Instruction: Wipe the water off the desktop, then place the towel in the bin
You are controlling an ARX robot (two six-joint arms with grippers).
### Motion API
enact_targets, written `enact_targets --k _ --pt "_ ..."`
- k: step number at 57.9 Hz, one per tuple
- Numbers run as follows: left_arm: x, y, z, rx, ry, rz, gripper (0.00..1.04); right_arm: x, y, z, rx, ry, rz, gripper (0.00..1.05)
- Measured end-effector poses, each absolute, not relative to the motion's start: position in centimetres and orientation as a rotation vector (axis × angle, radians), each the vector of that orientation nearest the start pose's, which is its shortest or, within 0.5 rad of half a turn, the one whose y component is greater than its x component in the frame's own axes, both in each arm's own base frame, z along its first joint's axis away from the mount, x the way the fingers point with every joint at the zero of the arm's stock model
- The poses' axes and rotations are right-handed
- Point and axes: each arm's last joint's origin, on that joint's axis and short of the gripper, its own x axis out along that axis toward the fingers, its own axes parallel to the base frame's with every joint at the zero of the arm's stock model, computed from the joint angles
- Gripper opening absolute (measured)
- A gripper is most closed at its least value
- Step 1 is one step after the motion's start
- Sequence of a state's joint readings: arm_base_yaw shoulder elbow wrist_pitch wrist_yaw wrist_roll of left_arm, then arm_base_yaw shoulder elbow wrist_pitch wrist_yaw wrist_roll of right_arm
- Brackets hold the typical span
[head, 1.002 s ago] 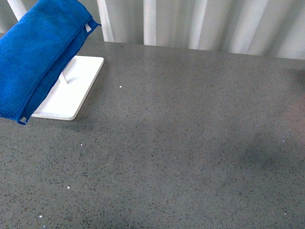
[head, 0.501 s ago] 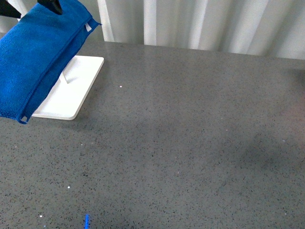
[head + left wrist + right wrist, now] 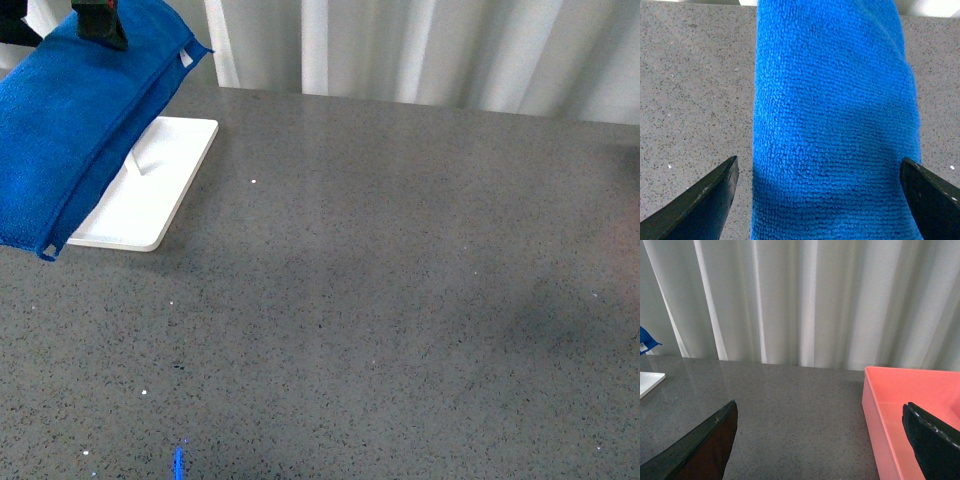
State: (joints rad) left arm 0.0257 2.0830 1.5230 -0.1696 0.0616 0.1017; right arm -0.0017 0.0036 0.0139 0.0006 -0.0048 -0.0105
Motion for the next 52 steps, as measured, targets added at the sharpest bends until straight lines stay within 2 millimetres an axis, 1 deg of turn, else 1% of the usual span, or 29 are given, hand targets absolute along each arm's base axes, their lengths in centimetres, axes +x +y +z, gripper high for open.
enact_targets --k 8,13,15,16,24,26,31,33,36,41,45,52 --pt "46.1 0.9 18.4 0.083 0.738 -0.074 0.97 9.7 0.0 16.8 -0.011 -0.011 0.003 0.98" --pt "46.1 0.9 18.3 0.086 0.739 -0.075 0.83 9.7 0.0 16.8 -0.011 -0.011 0.003 0.98" --pt "46.1 0.9 18.3 0.086 0.740 -0.075 0.80 9.7 0.0 16.8 -0.011 -0.011 0.003 0.98" --pt "46.1 0.9 18.2 0.086 0.741 -0.075 0.74 9.7 0.0 16.8 -0.011 -0.011 0.003 0.98" --pt "46.1 1.0 18.2 0.089 0.740 -0.077 0.53 9.7 0.0 16.8 -0.011 -0.011 0.003 0.98" --pt "46.1 1.0 18.2 0.088 0.741 -0.079 0.49 9.7 0.0 16.8 -0.011 -0.011 0.003 0.98" --pt "46.1 1.0 18.2 0.088 0.740 -0.083 0.35 9.7 0.0 16.8 -0.011 -0.011 0.003 0.98" --pt "46.0 1.0 18.3 0.088 0.739 -0.084 0.32 9.7 0.0 16.8 -0.011 -0.011 0.003 0.98" --pt "46.0 1.1 18.4 0.087 0.737 -0.085 0.23 9.7 0.0 16.8 -0.011 -0.011 0.003 0.98" --pt "45.9 1.2 18.6 0.085 0.735 -0.084 0.12 9.7 0.0 16.8 -0.011 -0.011 0.003 0.98" --pt "45.9 1.3 18.9 0.092 0.730 -0.079 0.05 9.7 0.0 16.8 -0.011 -0.011 0.003 0.98" --pt "45.7 1.6 19.6 0.109 0.724 -0.078 0.05 9.7 0.0 16.8 -0.011 -0.011 0.003 0.98"
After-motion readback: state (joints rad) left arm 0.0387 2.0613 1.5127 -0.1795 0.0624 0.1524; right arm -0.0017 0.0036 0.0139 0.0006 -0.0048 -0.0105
